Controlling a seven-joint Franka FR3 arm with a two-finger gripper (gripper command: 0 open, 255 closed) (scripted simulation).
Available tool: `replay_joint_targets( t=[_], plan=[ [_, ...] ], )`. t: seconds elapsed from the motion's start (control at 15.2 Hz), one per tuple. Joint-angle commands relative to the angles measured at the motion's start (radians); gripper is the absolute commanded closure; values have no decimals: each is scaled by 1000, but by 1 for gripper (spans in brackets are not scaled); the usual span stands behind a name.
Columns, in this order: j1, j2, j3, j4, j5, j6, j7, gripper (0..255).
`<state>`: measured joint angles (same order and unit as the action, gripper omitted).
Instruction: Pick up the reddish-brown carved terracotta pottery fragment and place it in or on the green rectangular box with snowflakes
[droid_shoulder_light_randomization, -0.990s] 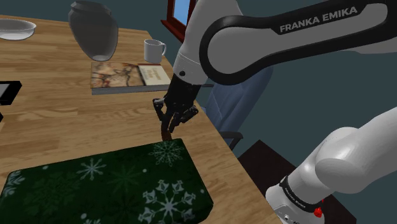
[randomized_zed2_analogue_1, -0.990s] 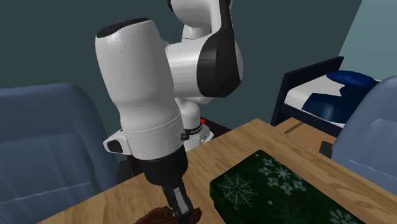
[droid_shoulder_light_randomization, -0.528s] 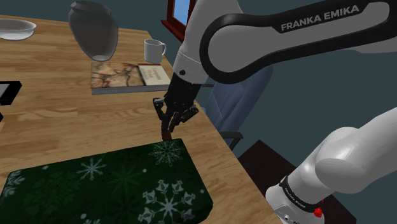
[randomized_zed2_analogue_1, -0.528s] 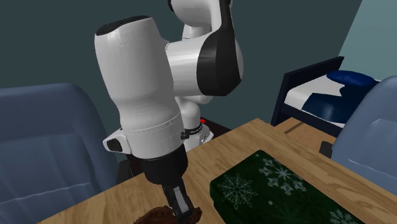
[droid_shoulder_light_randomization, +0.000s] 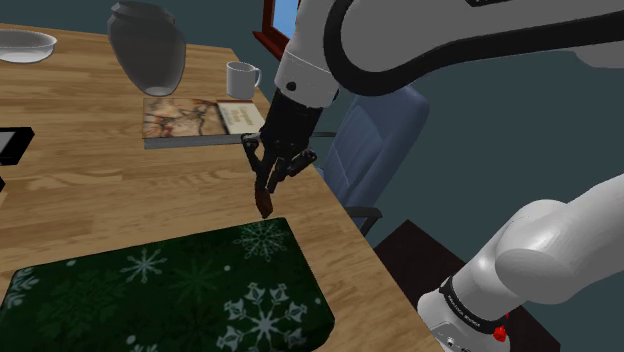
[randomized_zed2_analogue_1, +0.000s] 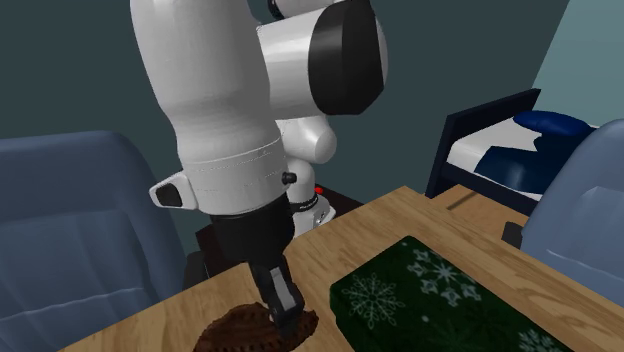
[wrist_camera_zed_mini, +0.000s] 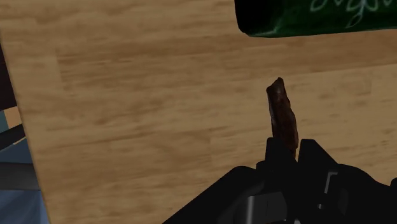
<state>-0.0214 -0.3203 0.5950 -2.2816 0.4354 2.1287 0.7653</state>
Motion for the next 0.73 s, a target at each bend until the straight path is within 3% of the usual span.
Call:
replay_joint_targets(
  t=[0.0, 0.66],
  plan=[
    [-2, -8, -7, 20, -3, -28, 3, 255],
    [-8, -35, -33, 130, -20, -163, 27, 255]
  ],
)
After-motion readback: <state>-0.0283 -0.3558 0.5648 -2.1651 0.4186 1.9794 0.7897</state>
